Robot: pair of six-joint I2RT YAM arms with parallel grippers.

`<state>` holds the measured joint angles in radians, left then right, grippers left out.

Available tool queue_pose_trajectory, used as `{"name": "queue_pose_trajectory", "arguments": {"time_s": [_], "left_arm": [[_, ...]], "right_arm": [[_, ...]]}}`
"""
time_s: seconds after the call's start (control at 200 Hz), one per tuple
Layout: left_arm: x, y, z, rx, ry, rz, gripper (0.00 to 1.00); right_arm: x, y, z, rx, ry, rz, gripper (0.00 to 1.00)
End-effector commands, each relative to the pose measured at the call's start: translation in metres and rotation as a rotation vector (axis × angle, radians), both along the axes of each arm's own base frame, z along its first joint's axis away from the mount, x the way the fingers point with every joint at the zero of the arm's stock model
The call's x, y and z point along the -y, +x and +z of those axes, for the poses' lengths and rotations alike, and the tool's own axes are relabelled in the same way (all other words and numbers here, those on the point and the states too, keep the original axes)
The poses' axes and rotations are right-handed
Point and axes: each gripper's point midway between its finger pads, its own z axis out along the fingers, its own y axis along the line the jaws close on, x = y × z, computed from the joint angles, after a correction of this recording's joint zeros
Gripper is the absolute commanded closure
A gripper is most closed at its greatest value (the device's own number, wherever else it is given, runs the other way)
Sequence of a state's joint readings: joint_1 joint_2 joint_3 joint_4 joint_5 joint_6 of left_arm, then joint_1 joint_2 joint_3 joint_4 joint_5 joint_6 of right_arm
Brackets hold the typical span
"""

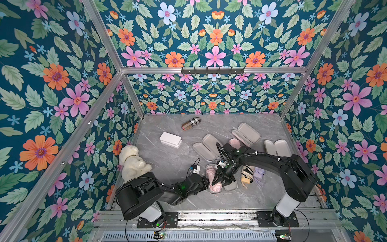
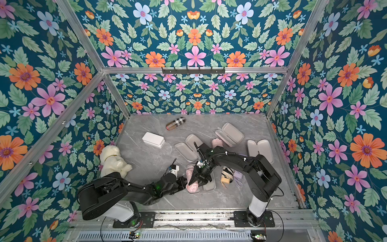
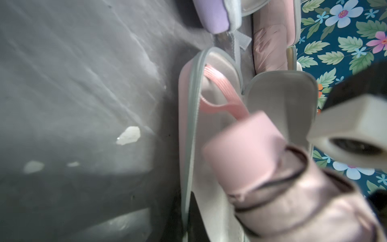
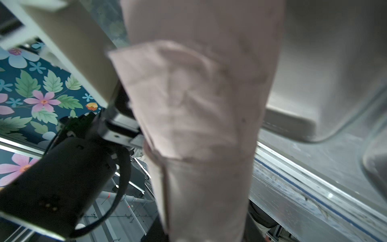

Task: Put umbrellas into zippered umbrella sleeves
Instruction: Place the umbrella in the umbrella sleeve.

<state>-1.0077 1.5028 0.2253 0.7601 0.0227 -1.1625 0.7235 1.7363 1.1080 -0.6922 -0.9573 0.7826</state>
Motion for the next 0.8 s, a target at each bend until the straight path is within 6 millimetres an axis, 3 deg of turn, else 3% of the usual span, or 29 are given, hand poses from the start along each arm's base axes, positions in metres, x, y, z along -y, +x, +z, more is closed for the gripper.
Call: {"name": "queue_pose_trajectory", "arguments": {"time_s": [0.0,0.205,0.495,0.585,0.655,0.795], "left_arm": [[0.001,-0.002,-0.003,0.005,0.018,-0.023,1.0],[0.002,-0.002,-0.003,0.008,0.012,-0.031,1.0],[0.008,-0.004,-0.001,0.016,0.01,-0.064,1.0],[0.007,-0.005,0.001,0.019,0.012,-0.069,1.0],[0.006,-0.006,0.002,0.02,0.02,-0.079,1.0],[0.001,-0.009,0.002,0.011,0.043,-0.085,0.93]], "right_arm": [[-0.007,0.009,0.004,-0.028,0.059,-0.017,0.88],[0.0,0.033,-0.019,0.017,0.01,-0.024,0.91],[0.028,0.043,-0.088,0.141,-0.194,0.071,0.88],[0.038,0.041,-0.1,0.175,-0.253,0.098,0.8],[0.045,0.041,-0.103,0.206,-0.294,0.114,0.66],[0.049,0.041,-0.09,0.264,-0.321,0.137,0.43]]}}
